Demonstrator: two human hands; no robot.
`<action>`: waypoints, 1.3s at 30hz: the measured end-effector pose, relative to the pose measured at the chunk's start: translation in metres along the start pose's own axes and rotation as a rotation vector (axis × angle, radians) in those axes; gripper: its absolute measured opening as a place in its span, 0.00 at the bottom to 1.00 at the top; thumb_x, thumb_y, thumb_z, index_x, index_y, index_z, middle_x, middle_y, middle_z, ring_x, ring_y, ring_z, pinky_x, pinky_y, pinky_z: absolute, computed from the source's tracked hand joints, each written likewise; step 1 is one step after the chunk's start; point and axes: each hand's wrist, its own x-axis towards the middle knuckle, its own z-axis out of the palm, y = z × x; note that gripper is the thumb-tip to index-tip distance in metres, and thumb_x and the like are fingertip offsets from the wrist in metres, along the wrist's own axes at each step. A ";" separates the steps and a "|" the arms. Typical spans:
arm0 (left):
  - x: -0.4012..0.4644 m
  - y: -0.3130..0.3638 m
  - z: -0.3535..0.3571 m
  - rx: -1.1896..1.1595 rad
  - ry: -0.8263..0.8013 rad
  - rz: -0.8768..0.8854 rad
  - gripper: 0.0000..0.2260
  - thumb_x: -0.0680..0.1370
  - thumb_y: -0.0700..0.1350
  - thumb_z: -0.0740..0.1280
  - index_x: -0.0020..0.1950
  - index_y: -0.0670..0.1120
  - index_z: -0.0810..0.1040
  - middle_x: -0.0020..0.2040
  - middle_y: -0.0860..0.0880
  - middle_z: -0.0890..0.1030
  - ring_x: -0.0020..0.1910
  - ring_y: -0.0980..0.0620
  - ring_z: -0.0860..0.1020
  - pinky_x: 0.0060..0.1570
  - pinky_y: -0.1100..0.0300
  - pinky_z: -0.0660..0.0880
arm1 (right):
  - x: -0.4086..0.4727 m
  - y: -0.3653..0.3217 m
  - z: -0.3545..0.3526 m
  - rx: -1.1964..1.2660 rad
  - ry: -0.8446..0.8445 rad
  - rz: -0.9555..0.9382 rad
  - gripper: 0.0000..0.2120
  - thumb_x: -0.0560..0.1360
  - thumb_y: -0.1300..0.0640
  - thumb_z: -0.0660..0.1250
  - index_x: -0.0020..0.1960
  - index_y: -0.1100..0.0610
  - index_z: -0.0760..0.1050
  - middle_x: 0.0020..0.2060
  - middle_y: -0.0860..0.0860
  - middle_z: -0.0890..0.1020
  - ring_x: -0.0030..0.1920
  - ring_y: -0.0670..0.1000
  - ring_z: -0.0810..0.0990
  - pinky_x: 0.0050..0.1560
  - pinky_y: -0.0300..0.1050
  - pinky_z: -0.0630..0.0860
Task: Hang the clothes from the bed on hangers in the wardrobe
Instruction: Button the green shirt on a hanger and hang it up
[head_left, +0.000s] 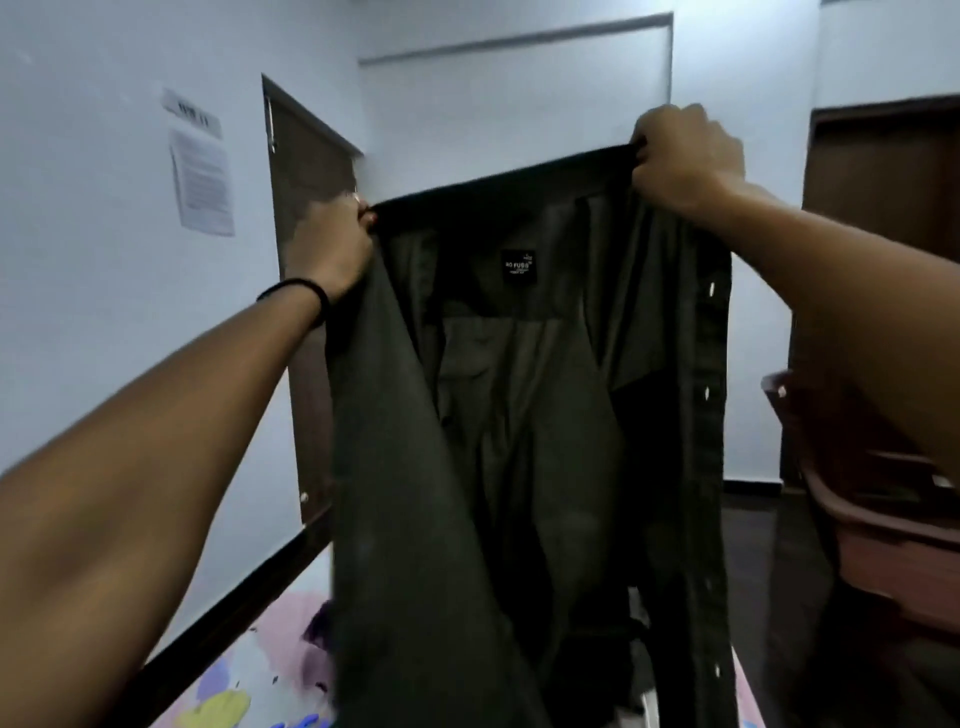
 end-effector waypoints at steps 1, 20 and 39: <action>0.009 0.014 -0.018 0.008 0.059 0.024 0.12 0.82 0.46 0.57 0.58 0.43 0.76 0.57 0.34 0.77 0.56 0.32 0.75 0.53 0.45 0.72 | 0.004 -0.001 -0.016 0.010 0.045 0.016 0.16 0.74 0.64 0.61 0.62 0.60 0.73 0.60 0.63 0.73 0.60 0.66 0.73 0.58 0.54 0.70; 0.064 0.119 -0.183 0.176 0.139 0.267 0.08 0.76 0.38 0.62 0.49 0.41 0.81 0.49 0.35 0.79 0.48 0.37 0.77 0.46 0.51 0.72 | 0.039 0.001 -0.159 -0.201 0.275 -0.102 0.15 0.73 0.62 0.65 0.58 0.58 0.78 0.55 0.66 0.78 0.55 0.67 0.77 0.54 0.56 0.72; 0.040 0.126 -0.274 -0.249 -0.388 0.241 0.18 0.68 0.58 0.70 0.48 0.46 0.83 0.42 0.44 0.85 0.33 0.49 0.83 0.39 0.48 0.80 | 0.001 0.057 -0.258 0.548 -0.117 -0.109 0.11 0.78 0.58 0.64 0.42 0.47 0.82 0.37 0.48 0.84 0.34 0.45 0.81 0.39 0.39 0.79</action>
